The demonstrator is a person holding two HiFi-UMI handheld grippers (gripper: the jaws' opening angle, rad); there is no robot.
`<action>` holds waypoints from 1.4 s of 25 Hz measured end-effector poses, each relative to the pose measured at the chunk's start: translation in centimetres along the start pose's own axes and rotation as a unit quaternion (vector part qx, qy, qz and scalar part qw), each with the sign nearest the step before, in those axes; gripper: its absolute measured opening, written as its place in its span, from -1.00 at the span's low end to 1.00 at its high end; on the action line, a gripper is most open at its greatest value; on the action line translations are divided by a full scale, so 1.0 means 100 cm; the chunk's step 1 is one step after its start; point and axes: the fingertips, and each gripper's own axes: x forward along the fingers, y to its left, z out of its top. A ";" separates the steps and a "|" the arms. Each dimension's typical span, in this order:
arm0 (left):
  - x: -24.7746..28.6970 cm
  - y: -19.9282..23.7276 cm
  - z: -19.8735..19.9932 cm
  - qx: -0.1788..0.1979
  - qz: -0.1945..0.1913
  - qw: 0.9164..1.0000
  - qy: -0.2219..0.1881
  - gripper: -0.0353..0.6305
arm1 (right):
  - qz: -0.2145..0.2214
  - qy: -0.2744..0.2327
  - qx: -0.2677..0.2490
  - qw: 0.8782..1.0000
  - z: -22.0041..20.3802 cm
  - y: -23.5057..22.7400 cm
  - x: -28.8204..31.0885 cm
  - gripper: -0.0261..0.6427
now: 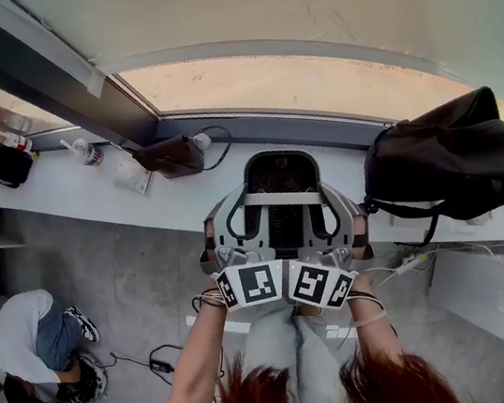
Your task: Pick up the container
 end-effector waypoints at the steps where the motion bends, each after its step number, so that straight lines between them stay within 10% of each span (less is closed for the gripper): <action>1: -0.004 0.000 0.002 -0.001 0.001 1.000 -0.001 -0.51 | 0.000 -0.002 0.001 1.000 0.002 -0.001 -0.003 -0.61; 35: -0.185 0.048 0.218 0.012 0.075 0.995 -0.071 -0.53 | -0.032 -0.106 0.011 0.994 0.167 -0.134 -0.194 -0.61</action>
